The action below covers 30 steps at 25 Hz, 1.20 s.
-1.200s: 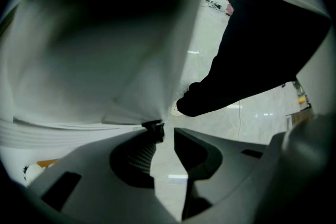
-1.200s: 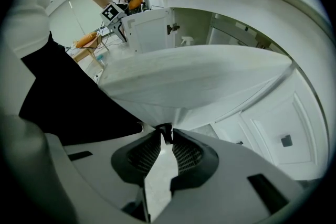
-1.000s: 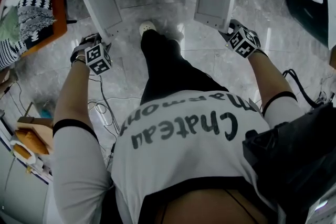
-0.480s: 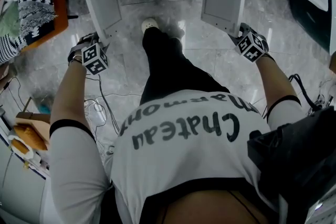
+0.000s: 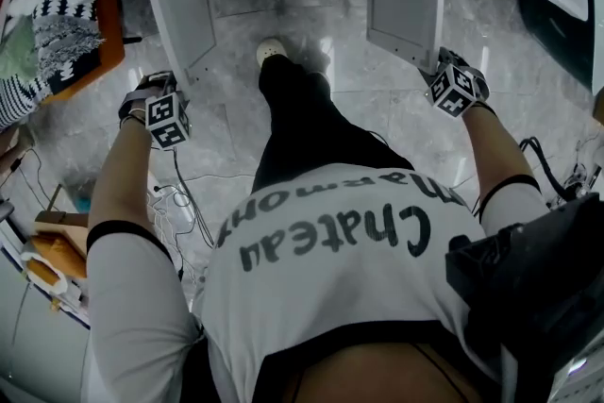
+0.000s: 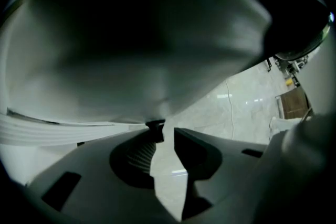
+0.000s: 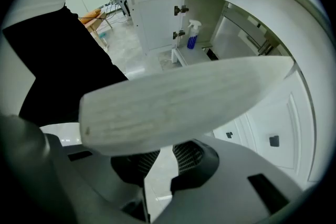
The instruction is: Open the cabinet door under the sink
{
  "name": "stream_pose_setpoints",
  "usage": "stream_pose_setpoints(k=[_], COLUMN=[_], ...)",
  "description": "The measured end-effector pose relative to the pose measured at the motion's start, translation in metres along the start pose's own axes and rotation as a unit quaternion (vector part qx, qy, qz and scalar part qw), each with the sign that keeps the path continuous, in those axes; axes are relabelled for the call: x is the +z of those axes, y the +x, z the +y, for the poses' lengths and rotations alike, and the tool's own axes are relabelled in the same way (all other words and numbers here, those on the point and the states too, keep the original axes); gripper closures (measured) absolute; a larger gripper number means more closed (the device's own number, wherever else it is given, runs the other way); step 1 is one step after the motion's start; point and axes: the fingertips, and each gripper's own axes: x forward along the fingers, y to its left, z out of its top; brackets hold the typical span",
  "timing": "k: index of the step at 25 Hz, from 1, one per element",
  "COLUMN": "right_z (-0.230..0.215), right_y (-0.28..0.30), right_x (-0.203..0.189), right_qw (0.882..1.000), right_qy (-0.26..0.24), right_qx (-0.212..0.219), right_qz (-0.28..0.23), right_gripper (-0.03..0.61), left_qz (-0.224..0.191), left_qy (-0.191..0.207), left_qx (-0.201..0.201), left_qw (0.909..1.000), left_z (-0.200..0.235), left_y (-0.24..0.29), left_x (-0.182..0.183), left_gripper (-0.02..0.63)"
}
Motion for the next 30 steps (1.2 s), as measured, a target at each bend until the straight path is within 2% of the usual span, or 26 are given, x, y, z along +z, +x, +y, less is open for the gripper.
stream_pose_setpoints(k=[5, 9, 14, 18, 21, 24, 27, 28, 30], right_z=[0.000, -0.001, -0.001, 0.000, 0.001, -0.001, -0.003, -0.002, 0.001], right_y=[-0.001, -0.001, 0.000, 0.000, -0.002, -0.004, -0.007, -0.008, -0.011], right_x=[-0.002, -0.007, -0.005, -0.008, -0.010, -0.013, -0.025, -0.030, -0.037], right_qw=[0.999, 0.998, 0.998, 0.996, 0.995, 0.994, 0.988, 0.985, 0.981], right_qy=[-0.017, -0.021, -0.021, -0.041, -0.049, -0.035, 0.015, 0.034, 0.054], right_qx=[0.008, 0.014, 0.017, 0.020, 0.025, 0.024, 0.028, 0.033, 0.038], right_qz=[0.030, 0.053, 0.056, 0.074, 0.088, 0.106, 0.148, 0.164, 0.184], right_gripper=[0.517, 0.512, 0.511, 0.511, 0.509, 0.509, 0.516, 0.547, 0.548], left_qz=[0.002, 0.000, 0.001, 0.006, 0.007, 0.006, 0.010, 0.011, 0.015], left_qy=[0.062, 0.083, 0.123, 0.144, 0.141, 0.126, 0.121, 0.112, 0.075], left_qx=[-0.019, -0.022, -0.033, -0.032, -0.029, -0.022, 0.001, 0.009, 0.020], left_qw=[0.9979, 0.9963, 0.9918, 0.9890, 0.9896, 0.9917, 0.9926, 0.9936, 0.9969], left_z=[-0.002, -0.001, -0.002, -0.001, -0.001, 0.000, 0.005, 0.007, 0.010], left_y=[-0.003, -0.004, -0.001, 0.001, 0.000, 0.001, -0.001, -0.002, -0.004], left_x=[-0.011, -0.017, -0.024, -0.022, -0.023, -0.019, -0.020, -0.021, -0.022], left_gripper=[0.525, 0.523, 0.518, 0.520, 0.520, 0.520, 0.523, 0.534, 0.560])
